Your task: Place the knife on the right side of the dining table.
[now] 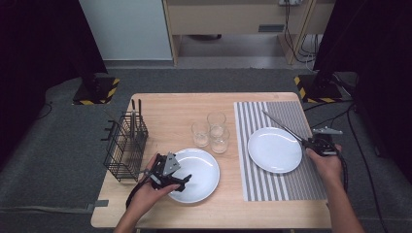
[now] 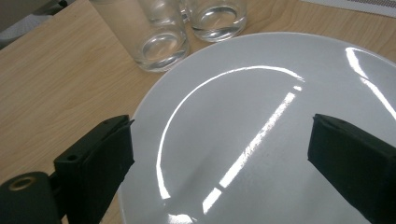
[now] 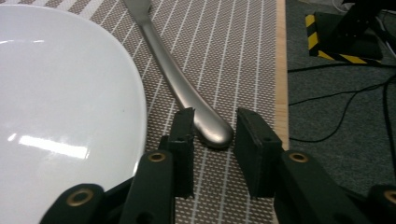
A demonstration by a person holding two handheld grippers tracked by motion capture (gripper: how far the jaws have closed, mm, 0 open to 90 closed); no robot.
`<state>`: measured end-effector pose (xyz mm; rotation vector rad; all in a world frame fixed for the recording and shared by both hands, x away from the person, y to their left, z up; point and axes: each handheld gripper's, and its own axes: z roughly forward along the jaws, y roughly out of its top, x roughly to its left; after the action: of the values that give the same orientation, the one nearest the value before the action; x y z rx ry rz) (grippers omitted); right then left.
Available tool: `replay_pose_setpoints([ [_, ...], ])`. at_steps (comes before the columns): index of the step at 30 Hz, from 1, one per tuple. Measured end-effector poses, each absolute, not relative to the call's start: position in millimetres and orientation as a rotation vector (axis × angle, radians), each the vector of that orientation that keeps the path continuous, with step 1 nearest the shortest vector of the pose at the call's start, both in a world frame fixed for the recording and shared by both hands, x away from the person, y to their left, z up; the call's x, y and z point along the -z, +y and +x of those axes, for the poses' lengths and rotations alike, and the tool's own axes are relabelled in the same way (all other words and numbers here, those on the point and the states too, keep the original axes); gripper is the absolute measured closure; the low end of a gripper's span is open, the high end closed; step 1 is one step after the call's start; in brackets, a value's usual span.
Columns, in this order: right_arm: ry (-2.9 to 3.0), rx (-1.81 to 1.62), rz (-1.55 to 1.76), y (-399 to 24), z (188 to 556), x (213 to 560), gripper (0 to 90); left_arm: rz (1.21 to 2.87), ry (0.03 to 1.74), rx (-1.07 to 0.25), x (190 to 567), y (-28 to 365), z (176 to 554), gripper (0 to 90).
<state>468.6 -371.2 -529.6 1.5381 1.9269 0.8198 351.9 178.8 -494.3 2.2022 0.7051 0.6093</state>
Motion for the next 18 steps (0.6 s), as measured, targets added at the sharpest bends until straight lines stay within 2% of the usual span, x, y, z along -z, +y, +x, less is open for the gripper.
replay_pose_setpoints([
  [18,1.935,-0.817,1.571,-372.9,487.5,530.1,69.4,2.197,0.703,-0.552,499.1,176.6,360.3,6.3],
])
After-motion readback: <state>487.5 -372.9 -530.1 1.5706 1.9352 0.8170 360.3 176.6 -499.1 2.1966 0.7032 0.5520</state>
